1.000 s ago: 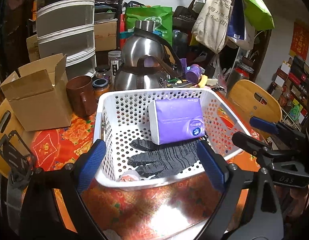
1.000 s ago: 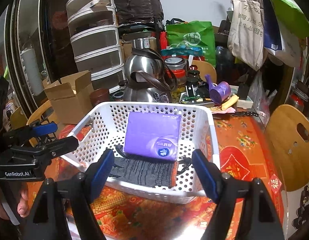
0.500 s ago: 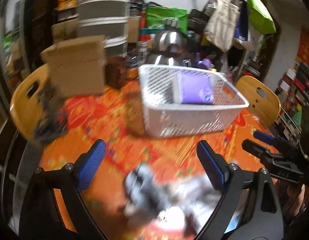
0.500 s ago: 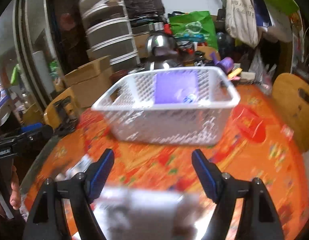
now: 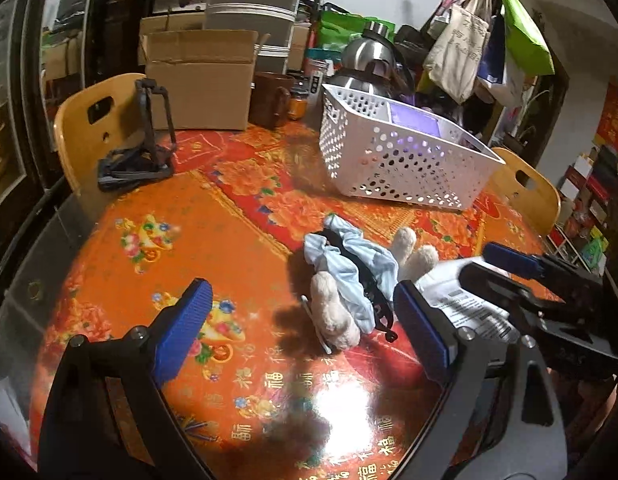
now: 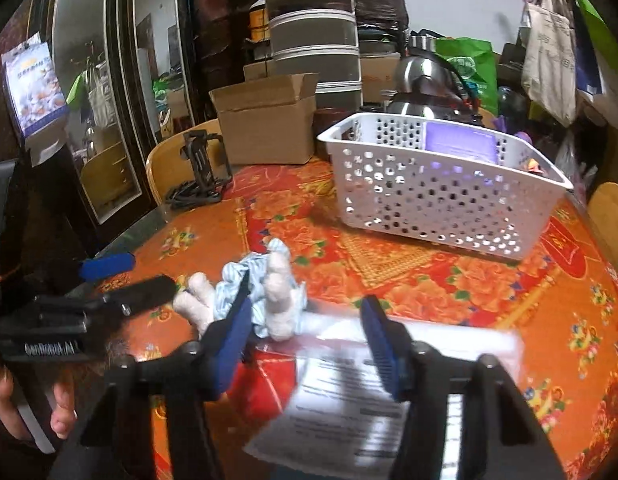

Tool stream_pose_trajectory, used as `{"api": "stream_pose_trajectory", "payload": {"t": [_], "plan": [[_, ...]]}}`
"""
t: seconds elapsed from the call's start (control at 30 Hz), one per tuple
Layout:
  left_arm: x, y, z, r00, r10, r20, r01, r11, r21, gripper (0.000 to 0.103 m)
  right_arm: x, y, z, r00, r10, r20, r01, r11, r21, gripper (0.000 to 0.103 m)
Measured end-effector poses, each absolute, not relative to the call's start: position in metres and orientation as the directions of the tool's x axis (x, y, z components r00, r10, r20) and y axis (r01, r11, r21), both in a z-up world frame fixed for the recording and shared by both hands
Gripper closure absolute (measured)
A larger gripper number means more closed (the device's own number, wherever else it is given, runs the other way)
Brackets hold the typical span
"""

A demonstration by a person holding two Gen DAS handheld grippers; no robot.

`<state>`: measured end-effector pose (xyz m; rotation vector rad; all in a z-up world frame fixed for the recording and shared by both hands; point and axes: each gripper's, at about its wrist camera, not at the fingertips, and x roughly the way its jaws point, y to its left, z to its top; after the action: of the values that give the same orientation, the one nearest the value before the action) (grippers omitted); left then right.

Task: Organize soft objects
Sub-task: 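Move the left tool back toward the socks on the table, then grasp the white socks with the left tool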

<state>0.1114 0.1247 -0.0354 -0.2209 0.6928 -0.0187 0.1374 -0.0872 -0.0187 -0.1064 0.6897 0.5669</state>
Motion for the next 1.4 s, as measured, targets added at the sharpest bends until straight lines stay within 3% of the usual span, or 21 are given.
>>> {"api": "stream_pose_trajectory", "payload": {"t": [0.13, 0.27, 0.5, 0.57, 0.63, 1.4], "plan": [[0.122, 0.122, -0.042, 0.759, -0.097, -0.644, -0.051, 0.977, -0.208, 0.032, 0.144, -0.074, -0.022, 0.610, 0.454, -0.650, -0.535, 0.841, 0.086, 0.068], [0.126, 0.123, -0.048, 0.749, -0.111, -0.654, -0.050, 0.974, -0.223, 0.044, 0.148, -0.064, -0.027, 0.595, 0.448, -0.667, -0.542, 0.837, 0.079, 0.078], [0.133, 0.116, -0.056, 0.736, -0.150, -0.660, -0.013, 0.972, -0.235, 0.072, 0.151, -0.051, -0.033, 0.588, 0.443, -0.677, -0.556, 0.829, 0.060, 0.090], [0.134, 0.113, -0.057, 0.735, -0.161, -0.659, 0.001, 0.972, -0.236, 0.086, 0.152, -0.052, -0.033, 0.588, 0.444, -0.676, -0.556, 0.829, 0.060, 0.091], [0.132, 0.110, -0.057, 0.737, -0.177, -0.652, 0.021, 0.970, -0.240, 0.091, 0.151, -0.053, -0.033, 0.590, 0.446, -0.673, -0.560, 0.827, 0.057, 0.092], [0.078, 0.087, 0.020, 0.845, -0.238, -0.479, 0.141, 0.963, -0.231, 0.093, 0.097, -0.113, 0.024, 0.675, 0.531, -0.511, -0.566, 0.818, 0.103, 0.094]]}}
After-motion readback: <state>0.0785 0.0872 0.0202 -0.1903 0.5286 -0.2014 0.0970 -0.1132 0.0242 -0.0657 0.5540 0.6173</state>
